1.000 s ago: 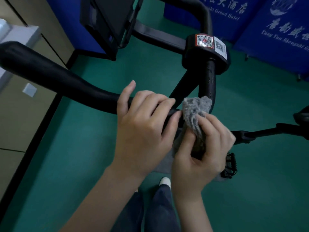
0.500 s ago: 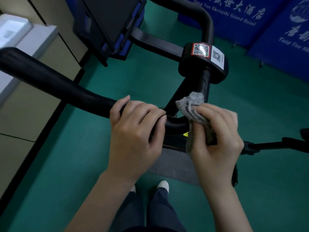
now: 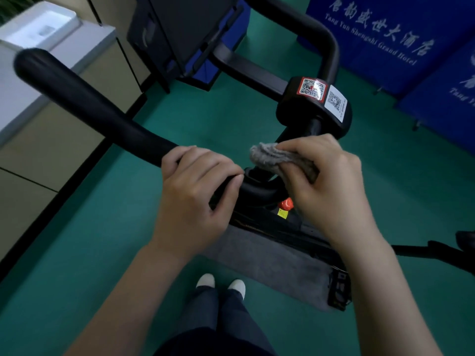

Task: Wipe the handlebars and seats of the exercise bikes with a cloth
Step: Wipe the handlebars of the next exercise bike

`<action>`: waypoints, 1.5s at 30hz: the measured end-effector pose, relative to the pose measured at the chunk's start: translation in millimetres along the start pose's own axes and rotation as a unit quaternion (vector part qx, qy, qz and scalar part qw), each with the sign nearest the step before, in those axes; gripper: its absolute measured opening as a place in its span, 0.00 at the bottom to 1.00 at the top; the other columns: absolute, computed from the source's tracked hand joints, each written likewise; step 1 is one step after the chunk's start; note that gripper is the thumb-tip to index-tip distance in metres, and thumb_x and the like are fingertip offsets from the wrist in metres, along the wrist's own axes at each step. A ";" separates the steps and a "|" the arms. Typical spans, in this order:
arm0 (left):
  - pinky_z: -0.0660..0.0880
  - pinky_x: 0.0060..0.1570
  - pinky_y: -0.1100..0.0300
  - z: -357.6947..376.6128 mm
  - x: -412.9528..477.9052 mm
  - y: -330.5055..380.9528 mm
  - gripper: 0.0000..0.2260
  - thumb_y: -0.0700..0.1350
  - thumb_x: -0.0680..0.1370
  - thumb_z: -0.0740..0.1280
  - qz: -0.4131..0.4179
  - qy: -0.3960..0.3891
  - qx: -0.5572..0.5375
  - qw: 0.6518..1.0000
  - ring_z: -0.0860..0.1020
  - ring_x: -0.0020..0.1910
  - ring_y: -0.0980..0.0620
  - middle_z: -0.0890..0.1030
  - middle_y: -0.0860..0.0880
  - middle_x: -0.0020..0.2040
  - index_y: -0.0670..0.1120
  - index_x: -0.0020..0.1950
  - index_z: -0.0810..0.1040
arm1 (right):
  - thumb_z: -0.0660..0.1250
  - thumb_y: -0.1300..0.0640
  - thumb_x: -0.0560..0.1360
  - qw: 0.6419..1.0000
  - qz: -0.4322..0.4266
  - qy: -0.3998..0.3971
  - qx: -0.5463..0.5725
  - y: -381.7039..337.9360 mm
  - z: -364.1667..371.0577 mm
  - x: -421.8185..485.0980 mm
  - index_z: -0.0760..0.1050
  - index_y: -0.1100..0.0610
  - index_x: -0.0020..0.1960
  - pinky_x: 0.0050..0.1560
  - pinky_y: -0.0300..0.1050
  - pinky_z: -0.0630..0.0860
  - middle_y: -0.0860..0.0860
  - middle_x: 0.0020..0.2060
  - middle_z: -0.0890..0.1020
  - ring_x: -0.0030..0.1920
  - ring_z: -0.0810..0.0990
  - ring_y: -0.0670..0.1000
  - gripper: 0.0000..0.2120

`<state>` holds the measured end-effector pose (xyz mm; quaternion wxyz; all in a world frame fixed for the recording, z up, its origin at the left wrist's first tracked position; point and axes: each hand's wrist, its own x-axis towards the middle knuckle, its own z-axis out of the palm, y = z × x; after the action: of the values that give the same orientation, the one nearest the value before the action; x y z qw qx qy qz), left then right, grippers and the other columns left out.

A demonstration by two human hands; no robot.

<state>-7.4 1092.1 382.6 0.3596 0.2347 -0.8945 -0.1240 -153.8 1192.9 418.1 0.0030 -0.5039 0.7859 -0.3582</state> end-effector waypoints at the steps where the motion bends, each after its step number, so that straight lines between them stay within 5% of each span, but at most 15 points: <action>1: 0.60 0.59 0.59 -0.1 -0.1 -0.3 0.07 0.43 0.78 0.64 0.001 -0.002 -0.001 1.000 0.78 0.46 0.52 0.81 0.53 0.43 0.46 0.43 0.81 | 0.71 0.67 0.71 1.000 0.007 0.000 -0.009 2.3 -1.5 5.0 0.82 0.57 0.50 0.49 0.26 0.64 0.42 0.41 0.76 0.47 0.77 0.52 0.10; 14: 0.58 0.62 0.60 -3.0 0.8 -0.3 0.06 0.43 0.77 0.64 0.000 -0.016 -0.021 1.000 0.78 0.47 0.52 0.81 0.54 0.43 0.46 0.44 0.81 | 0.69 0.67 0.71 0.996 0.040 0.073 -0.007 5.4 3.5 -3.2 0.81 0.60 0.51 0.51 0.26 0.66 0.44 0.43 0.77 0.48 0.76 0.50 0.09; 19: 0.59 0.67 0.53 -3.9 0.1 7.3 0.08 0.45 0.78 0.65 -0.026 -0.020 -0.007 0.999 0.78 0.49 0.51 0.81 0.52 0.45 0.46 0.52 0.82 | 0.69 0.70 0.72 0.994 0.009 0.102 0.031 7.3 10.5 -16.9 0.80 0.61 0.49 0.53 0.30 0.67 0.45 0.45 0.78 0.49 0.75 0.49 0.09; 24: 0.58 0.70 0.46 5.7 1.9 24.4 0.07 0.48 0.77 0.67 -0.050 -0.023 0.046 0.997 0.78 0.49 0.51 0.81 0.52 0.44 0.47 0.48 0.83 | 0.68 0.71 0.71 0.989 -0.009 0.139 0.051 30.6 7.7 0.0 0.80 0.63 0.50 0.53 0.31 0.69 0.45 0.46 0.77 0.48 0.76 0.52 0.09; 32: 0.60 0.69 0.47 32.8 -3.9 65.9 0.08 0.48 0.77 0.67 -0.121 -0.001 0.077 0.990 0.78 0.48 0.51 0.82 0.52 0.43 0.46 0.46 0.84 | 0.69 0.70 0.72 0.990 -0.091 0.048 0.092 59.3 -5.1 15.3 0.81 0.62 0.49 0.54 0.31 0.69 0.45 0.45 0.79 0.49 0.76 0.51 0.08; 37: 0.61 0.66 0.55 37.2 -2.7 74.0 0.09 0.49 0.77 0.66 -0.151 0.016 0.101 0.983 0.78 0.46 0.50 0.82 0.52 0.41 0.46 0.45 0.83 | 0.67 0.71 0.71 0.989 -0.088 0.060 0.102 74.7 -6.7 36.3 0.81 0.63 0.50 0.54 0.32 0.69 0.44 0.45 0.76 0.50 0.75 0.52 0.10; 45: 0.63 0.65 0.52 36.7 3.5 82.3 0.11 0.52 0.77 0.66 -0.160 0.006 0.117 0.980 0.78 0.47 0.50 0.82 0.52 0.42 0.46 0.46 0.83 | 0.66 0.73 0.72 0.978 -0.113 0.106 0.139 93.9 0.8 38.8 0.79 0.66 0.49 0.55 0.40 0.71 0.47 0.47 0.76 0.51 0.75 0.53 0.09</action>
<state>-62.6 1163.1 390.7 0.3105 0.4156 -0.8518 -0.0728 -246.8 1183.7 378.2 -0.0507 -0.5430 0.6625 -0.5134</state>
